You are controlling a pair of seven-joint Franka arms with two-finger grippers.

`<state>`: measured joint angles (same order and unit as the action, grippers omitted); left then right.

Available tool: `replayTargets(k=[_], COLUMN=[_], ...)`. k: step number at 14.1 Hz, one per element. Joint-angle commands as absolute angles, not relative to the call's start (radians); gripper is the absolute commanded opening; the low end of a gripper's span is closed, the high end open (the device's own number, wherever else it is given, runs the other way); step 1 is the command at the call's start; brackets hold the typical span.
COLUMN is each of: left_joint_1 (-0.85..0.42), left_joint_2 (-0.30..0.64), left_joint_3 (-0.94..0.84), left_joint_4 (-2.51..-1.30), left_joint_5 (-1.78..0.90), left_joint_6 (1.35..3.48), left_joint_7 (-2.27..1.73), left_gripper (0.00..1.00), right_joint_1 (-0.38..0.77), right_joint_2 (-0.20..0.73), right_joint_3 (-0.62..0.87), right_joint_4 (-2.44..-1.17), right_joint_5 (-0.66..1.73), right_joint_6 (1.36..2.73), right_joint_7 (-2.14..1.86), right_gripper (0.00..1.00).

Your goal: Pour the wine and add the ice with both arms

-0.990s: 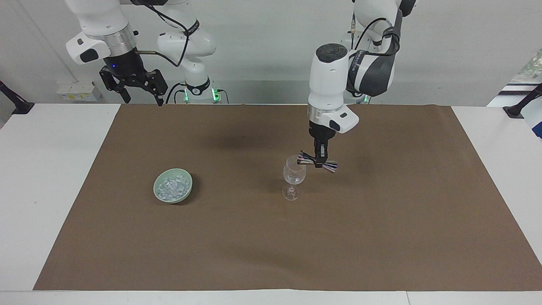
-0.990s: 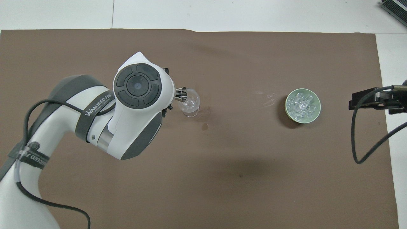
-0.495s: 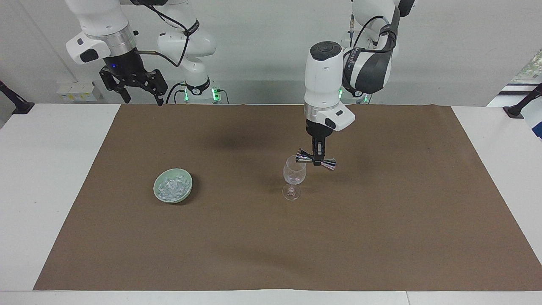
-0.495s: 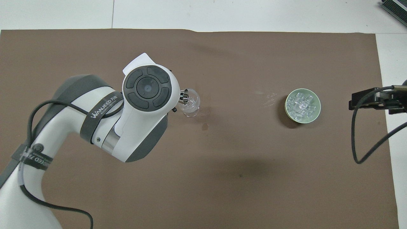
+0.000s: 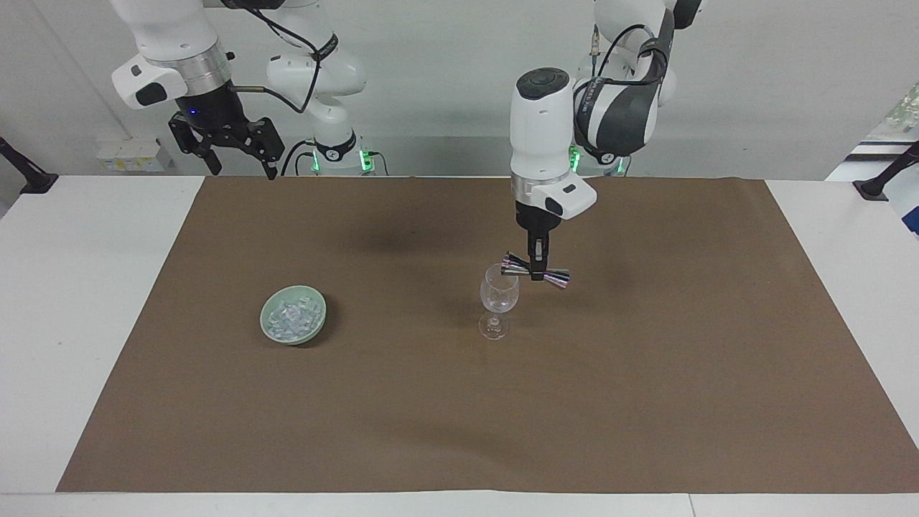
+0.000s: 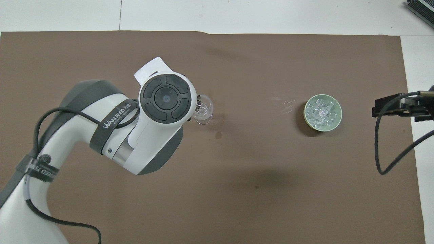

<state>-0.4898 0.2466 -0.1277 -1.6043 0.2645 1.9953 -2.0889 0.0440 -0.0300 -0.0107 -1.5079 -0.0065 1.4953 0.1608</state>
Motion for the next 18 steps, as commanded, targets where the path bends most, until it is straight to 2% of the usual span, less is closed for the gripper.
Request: replayTargets(k=[1, 18], left_joint_1=[-0.511, -0.548], left_joint_2=[0.259, 0.285], left_joint_3=[-0.115, -0.115], left_joint_4=[-1.572, -1.525], left_joint_5=[0.305, 0.376], left_joint_6=[1.954, 1.908], left_joint_7=[-2.108, -2.131], left_gripper=[0.00, 0.00], right_joint_1=[0.034, 0.034], right_joint_2=[-0.034, -0.032], right_joint_3=[-0.009, -0.009], right_joint_4=[-1.509, -1.509], right_joint_5=[-0.005, -0.005], right_joint_6=[1.493, 1.493], right_joint_7=[0.137, 0.137], right_gripper=[1.00, 1.00])
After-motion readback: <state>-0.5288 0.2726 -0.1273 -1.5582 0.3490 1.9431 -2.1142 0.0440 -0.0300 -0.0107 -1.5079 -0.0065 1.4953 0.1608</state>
